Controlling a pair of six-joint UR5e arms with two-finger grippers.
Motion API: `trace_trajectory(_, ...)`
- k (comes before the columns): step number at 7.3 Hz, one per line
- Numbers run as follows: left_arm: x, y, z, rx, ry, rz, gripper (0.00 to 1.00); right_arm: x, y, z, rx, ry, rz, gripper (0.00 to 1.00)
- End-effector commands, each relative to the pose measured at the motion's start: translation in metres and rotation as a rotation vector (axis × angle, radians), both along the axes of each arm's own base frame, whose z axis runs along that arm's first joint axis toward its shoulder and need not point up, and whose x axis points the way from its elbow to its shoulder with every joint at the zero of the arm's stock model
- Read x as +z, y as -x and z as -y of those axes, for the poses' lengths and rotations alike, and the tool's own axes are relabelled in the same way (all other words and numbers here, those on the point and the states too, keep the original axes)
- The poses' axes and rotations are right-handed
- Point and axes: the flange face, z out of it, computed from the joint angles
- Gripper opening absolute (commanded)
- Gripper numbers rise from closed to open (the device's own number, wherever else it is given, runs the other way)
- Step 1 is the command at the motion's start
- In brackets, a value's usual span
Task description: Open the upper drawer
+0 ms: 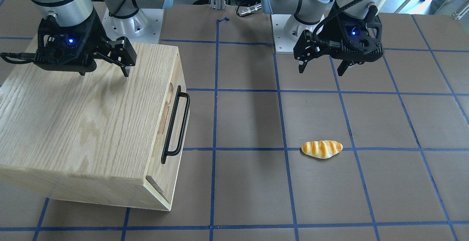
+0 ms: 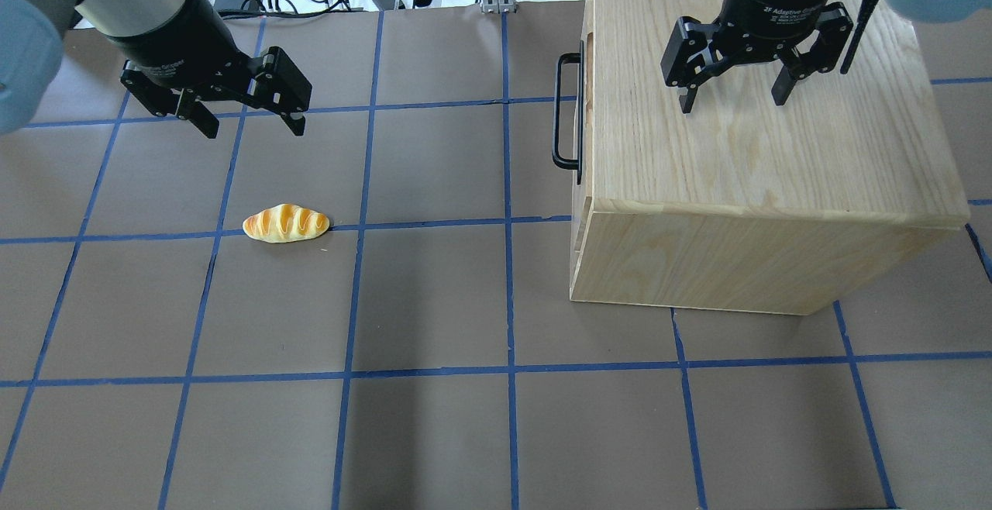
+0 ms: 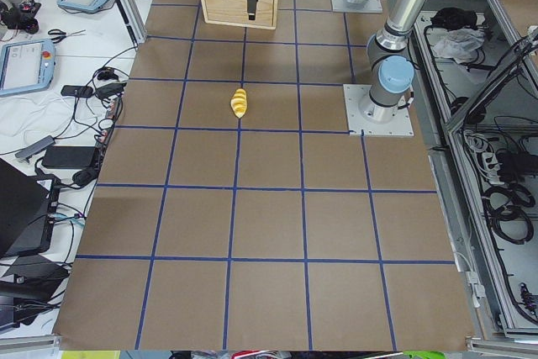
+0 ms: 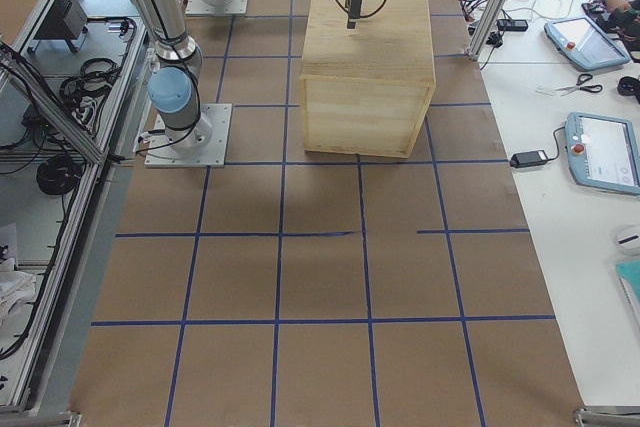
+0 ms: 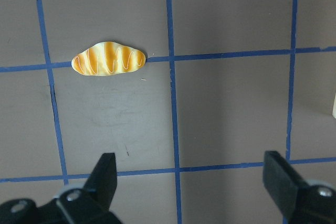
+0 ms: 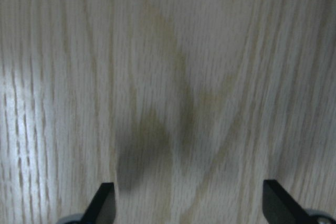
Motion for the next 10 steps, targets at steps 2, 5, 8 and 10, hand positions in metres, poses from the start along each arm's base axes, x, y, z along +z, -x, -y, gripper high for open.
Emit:
trace_trajectory(2, -0.021, 0.01, 0.013, 0.068, -0.039, -0.073, 1.0, 0.0, 0.0, 0.0, 0.0, 0.0, 0.0, 1.0)
trace_trajectory(5, -0.046, 0.077, 0.038, 0.12, 0.021, -0.171, 1.0, 0.0, 0.0, 0.0, 0.0, 0.0, 0.0, 1.0)
trace_trajectory(8, -0.079, 0.133, 0.058, 0.184, 0.005, -0.317, 1.0, 0.0, 0.0, 0.0, 0.0, 0.0, 0.0, 1.0)
trace_trajectory(10, -0.09, 0.166, 0.061, 0.206, 0.023, -0.364, 1.0, 0.0, 0.0, 0.0, 0.001, 0.0, 0.0, 1.0)
